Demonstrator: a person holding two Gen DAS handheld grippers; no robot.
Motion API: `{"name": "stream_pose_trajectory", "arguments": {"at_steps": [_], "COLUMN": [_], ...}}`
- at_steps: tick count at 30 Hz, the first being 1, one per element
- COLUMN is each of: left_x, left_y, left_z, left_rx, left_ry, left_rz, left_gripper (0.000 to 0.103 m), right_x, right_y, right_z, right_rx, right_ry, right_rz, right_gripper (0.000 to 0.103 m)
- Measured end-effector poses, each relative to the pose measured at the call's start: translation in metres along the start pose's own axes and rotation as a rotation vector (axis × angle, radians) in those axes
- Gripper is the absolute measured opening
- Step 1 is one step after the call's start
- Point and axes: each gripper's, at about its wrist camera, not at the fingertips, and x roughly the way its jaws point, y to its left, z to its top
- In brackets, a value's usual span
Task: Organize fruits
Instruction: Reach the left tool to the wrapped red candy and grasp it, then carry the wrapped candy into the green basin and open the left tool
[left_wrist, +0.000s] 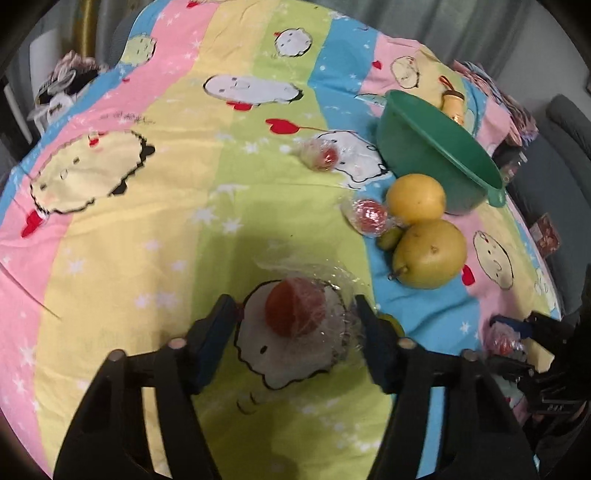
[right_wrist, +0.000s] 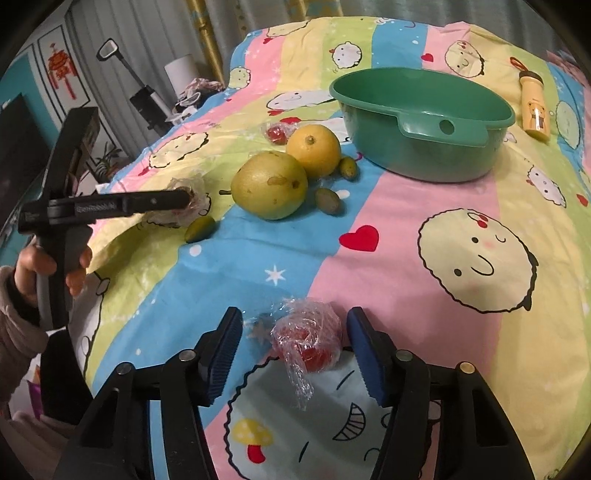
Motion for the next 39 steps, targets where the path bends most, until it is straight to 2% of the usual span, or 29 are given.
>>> {"name": "stream_pose_trajectory", "arguments": {"at_steps": [7, 9, 13, 18, 23, 31, 39], "left_x": [0.003, 0.002, 0.001, -0.008, -0.038, -0.079, -0.080], "left_y": [0.000, 0.002, 0.005, 0.004, -0.005, -0.036, -0.069], "left_z": [-0.001, -0.002, -0.003, -0.004, 0.000, 0.018, 0.050], "left_rx": [0.007, 0.004, -0.010, -0.029, -0.019, 0.041, 0.088], "left_ry": [-0.025, -0.031, -0.037, -0.044, -0.099, -0.191, -0.214], "left_rz": [0.051, 0.069, 0.058, 0.041, -0.003, -0.096, -0.190], "left_gripper": [0.040, 0.033, 0.033, 0.033, 0.033, 0.033, 0.033], "right_x": [0.001, 0.001, 0.003, 0.001, -0.010, -0.042, -0.072], "right_y": [-0.001, -0.002, -0.005, -0.007, -0.006, -0.005, -0.034], "right_z": [0.001, 0.001, 0.003, 0.003, 0.006, 0.021, 0.042], "right_rx": [0.004, 0.008, 0.017, 0.032, 0.054, 0.067, 0.110], "right_ry": [0.002, 0.000, -0.005, -0.008, -0.034, -0.138, -0.258], "right_rz": [-0.005, -0.010, -0.016, -0.006, 0.038, 0.079, 0.054], "right_gripper": [0.054, 0.048, 0.037, 0.036, 0.036, 0.036, 0.036]}}
